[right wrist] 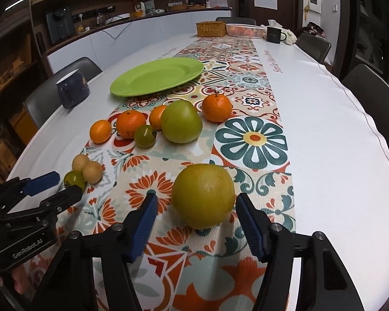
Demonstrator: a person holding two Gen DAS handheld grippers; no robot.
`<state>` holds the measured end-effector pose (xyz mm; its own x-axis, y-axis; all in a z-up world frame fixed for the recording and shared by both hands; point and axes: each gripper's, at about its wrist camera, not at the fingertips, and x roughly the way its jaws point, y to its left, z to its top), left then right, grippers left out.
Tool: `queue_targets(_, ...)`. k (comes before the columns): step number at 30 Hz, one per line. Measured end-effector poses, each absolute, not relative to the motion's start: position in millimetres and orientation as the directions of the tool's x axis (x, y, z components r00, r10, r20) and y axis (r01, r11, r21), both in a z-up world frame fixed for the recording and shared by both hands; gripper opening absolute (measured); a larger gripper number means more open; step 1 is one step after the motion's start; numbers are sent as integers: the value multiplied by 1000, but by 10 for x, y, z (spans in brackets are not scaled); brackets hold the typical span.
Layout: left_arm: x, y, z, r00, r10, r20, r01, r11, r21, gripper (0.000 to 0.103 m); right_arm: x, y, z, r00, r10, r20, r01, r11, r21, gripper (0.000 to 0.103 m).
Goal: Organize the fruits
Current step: 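Grasp the small green fruit with the left tool while the right tool grasps the yellow pomelo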
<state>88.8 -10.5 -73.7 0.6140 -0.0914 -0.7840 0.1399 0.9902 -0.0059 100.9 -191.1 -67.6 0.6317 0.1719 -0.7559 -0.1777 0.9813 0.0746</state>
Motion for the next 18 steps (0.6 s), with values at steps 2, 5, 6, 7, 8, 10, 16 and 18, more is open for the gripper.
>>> queue_targets(2,917,-110,-754,612,-89,-786,142,990,-1,42,1040,-1910,-682,633,170,-755,-180,981,71,57)
queue_targets(5,951,-109,-774,609,-86,-789,140,990,0,37,1077,-1910,-687,633,175,-754,-182,980,75,54)
queue_targets(6,956,-111,-778,607,-89,-790,142,990,-3,33,1091,-1909,-693,631,174,-756,-183,980,74,53)
queue_targets(7,955,-110,-783,605,-94,-791,145,989,-7,30,1098,-1910,-695,631,174,-756,-183,980,73,52)
queue_targets(8,958,-116,-785,604,-94,-792,146,989,-7,30,1104,-1909,-695,631,175,-756,-185,980,73,51)
queue_targets(10,954,-111,-785,604,-97,-791,146,989,-10,30,1104,-1910,-692,630,176,-756,-185,980,75,51)
queue_targets(16,937,-110,-744,614,-108,-782,152,988,-17,30,1110,-1895,-689,627,185,-757,-195,978,77,51)
queue_targets(18,919,-112,-703,623,-109,-775,154,988,-15,30,1097,-1894,-684,623,197,-757,-200,976,89,51)
